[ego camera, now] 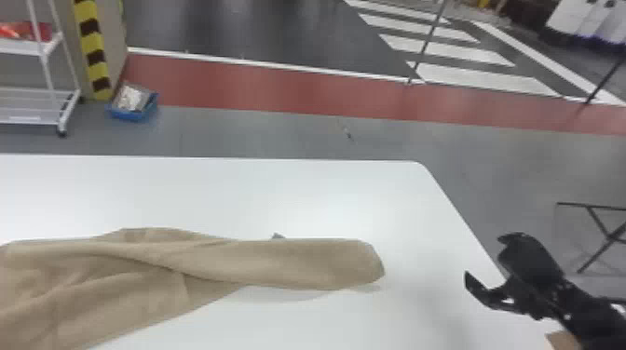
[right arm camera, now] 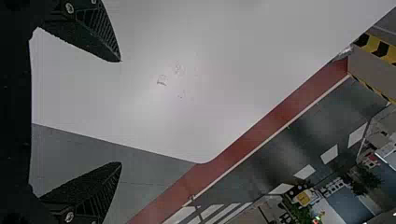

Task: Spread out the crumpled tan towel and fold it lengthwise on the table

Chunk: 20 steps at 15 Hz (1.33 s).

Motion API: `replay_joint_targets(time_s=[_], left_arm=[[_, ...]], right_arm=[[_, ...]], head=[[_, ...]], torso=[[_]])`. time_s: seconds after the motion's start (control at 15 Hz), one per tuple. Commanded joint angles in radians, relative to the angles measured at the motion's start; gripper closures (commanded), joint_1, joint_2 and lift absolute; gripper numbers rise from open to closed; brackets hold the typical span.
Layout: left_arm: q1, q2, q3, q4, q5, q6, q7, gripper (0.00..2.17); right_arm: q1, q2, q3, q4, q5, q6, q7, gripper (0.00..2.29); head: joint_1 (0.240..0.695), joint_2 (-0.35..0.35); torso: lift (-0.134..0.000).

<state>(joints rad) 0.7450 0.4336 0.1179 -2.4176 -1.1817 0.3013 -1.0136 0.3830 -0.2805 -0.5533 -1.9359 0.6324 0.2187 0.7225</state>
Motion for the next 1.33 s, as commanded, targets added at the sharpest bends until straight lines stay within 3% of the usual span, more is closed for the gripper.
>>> replay_joint_targets(time_s=[0.0, 0.4, 0.47, 0.87, 0.93, 1.0, 1.27], left_arm=[[-0.003, 0.007, -0.020, 0.017, -0.050, 0.008, 0.013, 0.52], [-0.013, 0.031, -0.018, 0.069, -0.141, 0.045, 0.052, 0.52], [-0.013, 0.031, -0.020, 0.077, -0.154, 0.045, 0.053, 0.65], [-0.015, 0.031, -0.034, 0.084, -0.165, 0.051, 0.066, 0.73], [-0.018, 0.031, -0.034, 0.084, -0.165, 0.051, 0.056, 1.12], [-0.018, 0.033, -0.034, 0.084, -0.164, 0.078, 0.066, 1.73], [-0.023, 0.033, -0.020, 0.078, -0.141, 0.100, 0.066, 1.80]], right_arm=[[-0.001, 0.003, 0.001, -0.002, 0.000, 0.002, 0.000, 0.10], [-0.001, 0.001, -0.004, 0.002, 0.000, 0.005, 0.000, 0.10], [-0.001, 0.001, -0.002, 0.002, 0.000, 0.005, 0.000, 0.10], [-0.004, 0.001, -0.004, 0.011, 0.000, 0.005, 0.000, 0.10], [-0.006, 0.001, -0.005, 0.009, 0.000, 0.005, -0.001, 0.10], [-0.006, 0.000, -0.005, 0.009, 0.000, 0.002, -0.001, 0.10], [-0.016, -0.008, 0.018, -0.011, 0.012, 0.002, 0.005, 0.10]], head=[[0.695, -0.315], [0.695, -0.275], [0.695, -0.268], [0.695, -0.249], [0.695, -0.250], [0.695, -0.251], [0.695, -0.242]], torso=[[-0.124], [-0.124], [-0.124], [-0.124], [-0.124], [-0.124], [-0.124]])
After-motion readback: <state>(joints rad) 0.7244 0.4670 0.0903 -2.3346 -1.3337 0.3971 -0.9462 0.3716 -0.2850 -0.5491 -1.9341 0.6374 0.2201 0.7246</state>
